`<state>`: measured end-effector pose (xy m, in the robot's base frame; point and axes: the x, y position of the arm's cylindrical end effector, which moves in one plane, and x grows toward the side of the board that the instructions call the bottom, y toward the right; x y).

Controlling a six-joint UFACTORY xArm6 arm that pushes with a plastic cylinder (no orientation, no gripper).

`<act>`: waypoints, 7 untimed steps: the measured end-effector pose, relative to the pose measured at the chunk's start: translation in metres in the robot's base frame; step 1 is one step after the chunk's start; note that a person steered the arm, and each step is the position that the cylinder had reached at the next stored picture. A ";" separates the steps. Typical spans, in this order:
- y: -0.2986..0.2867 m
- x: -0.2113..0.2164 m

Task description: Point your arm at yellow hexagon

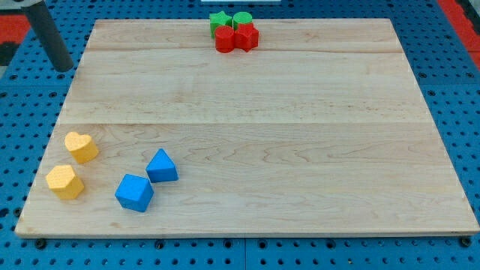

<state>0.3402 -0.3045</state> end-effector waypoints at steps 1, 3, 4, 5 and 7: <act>0.000 0.082; 0.000 0.218; 0.006 0.254; 0.022 0.256; 0.022 0.217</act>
